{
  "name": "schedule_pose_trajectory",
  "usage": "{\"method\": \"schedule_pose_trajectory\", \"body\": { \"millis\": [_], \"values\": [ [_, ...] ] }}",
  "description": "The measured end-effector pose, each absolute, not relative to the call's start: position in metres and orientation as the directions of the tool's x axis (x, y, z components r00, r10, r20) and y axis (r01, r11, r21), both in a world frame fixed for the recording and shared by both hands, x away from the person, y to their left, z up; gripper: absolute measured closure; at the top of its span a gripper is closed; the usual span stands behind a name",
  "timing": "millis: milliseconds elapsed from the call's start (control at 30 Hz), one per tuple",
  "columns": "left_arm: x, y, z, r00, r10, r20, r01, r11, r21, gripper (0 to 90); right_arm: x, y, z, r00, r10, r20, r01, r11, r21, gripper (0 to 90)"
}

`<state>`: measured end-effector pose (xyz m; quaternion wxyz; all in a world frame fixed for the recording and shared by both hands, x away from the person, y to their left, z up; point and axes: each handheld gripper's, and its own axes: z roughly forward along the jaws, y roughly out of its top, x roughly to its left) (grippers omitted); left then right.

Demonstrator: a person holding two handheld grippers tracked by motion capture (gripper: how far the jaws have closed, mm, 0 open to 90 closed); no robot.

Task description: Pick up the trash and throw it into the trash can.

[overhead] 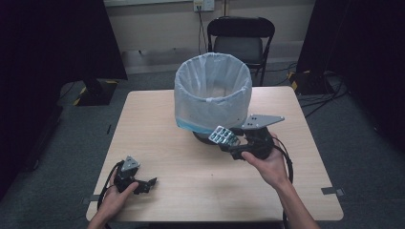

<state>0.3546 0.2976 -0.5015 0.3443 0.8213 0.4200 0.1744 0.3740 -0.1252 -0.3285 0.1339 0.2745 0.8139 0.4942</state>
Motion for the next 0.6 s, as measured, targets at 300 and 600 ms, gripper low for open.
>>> {"method": "schedule_pose_trajectory", "body": {
  "millis": [300, 600],
  "values": [
    [0.355, 0.298, -0.501, 0.586, 0.810, -0.002, 0.570, -0.410, 0.712, 0.0, 0.386, -0.131, -0.298, -0.814, 0.579, 0.047, 0.269, 0.303, 0.914, 33.7],
    [0.355, 0.298, -0.502, 0.585, 0.811, -0.003, 0.570, -0.408, 0.713, 0.0, 0.407, -0.129, -0.271, -0.824, 0.566, 0.036, 0.240, 0.291, 0.926, 33.7]
  ]
}}
